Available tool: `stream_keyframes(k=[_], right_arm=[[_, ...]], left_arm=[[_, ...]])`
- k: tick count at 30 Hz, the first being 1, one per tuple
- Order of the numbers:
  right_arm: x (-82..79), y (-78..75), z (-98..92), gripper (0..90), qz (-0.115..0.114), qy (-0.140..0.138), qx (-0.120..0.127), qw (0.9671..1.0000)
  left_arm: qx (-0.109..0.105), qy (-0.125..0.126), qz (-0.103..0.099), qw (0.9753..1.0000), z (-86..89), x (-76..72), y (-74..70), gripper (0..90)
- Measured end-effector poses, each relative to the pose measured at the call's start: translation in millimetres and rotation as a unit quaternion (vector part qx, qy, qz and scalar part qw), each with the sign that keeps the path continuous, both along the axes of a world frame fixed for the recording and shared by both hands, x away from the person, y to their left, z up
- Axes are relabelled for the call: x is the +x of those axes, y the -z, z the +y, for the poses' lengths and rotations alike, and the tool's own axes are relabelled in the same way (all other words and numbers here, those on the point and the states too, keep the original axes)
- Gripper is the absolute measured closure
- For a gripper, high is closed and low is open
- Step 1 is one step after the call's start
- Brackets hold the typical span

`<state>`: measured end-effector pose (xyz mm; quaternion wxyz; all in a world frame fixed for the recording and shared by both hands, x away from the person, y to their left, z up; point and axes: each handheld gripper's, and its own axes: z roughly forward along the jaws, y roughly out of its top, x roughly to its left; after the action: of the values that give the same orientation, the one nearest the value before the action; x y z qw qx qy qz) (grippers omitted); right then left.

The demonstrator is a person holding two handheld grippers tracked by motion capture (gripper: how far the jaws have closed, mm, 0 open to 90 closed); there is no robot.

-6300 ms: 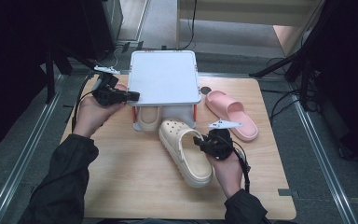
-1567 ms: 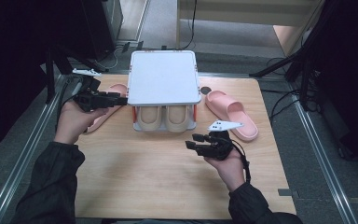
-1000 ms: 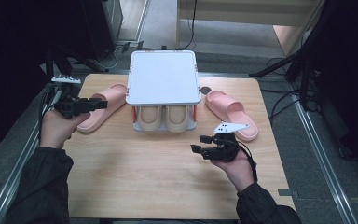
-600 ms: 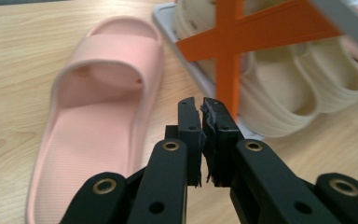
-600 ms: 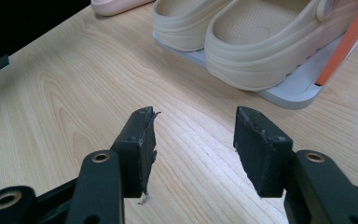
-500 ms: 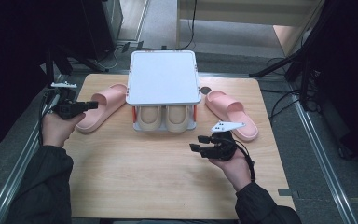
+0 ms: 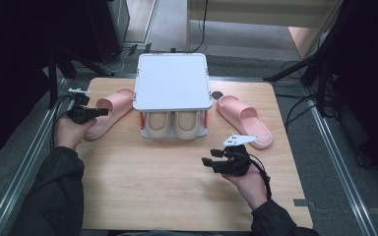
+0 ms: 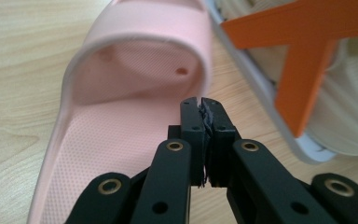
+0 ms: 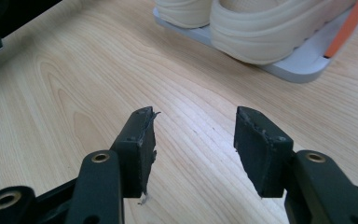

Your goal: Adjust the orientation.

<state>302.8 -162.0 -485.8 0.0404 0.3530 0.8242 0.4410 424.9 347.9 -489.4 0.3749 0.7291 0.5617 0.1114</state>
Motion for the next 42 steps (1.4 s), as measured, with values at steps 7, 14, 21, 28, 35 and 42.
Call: stream_keyframes(k=[7, 14, 21, 28, 35, 42], right_arm=[[-2.1, 0.4, -6.8, 48.0, 0.001, 0.018, 0.002, 0.9998], [-0.7, 1.9, -5.0, 47.8, 0.004, 0.016, 0.001, 0.9999], [0.9, 1.1, -3.3, 47.8, 0.003, 0.013, 0.004, 0.9999], [1.9, 0.1, -3.1, 47.9, 0.003, 0.014, 0.006, 0.9999], [2.2, 0.9, -0.7, 47.9, 0.005, 0.01, 0.004, 0.9999], [2.0, 1.4, 0.1, 47.8, 0.006, 0.01, 0.001, 0.9999]], left_arm=[[0.002, -0.006, 0.014, 0.9999, 1.1, 8.8, 15.9, 88.0], [-0.007, -0.017, 0.015, 0.9997, 1.2, 8.1, 24.6, 88.1], [-0.005, -0.013, 0.016, 0.9998, -6.6, 4.5, 24.1, 88.1], [-0.01, 0.001, 0.022, 0.9997, -20.5, 2.6, 23.4, 88.1], [-0.003, 0.008, 0.017, 0.9998, -35.1, 4.3, 23.1, 88.3], [-0.012, 0.009, 0.02, 0.9997, -45.0, 7.3, 23.7, 88.1]])
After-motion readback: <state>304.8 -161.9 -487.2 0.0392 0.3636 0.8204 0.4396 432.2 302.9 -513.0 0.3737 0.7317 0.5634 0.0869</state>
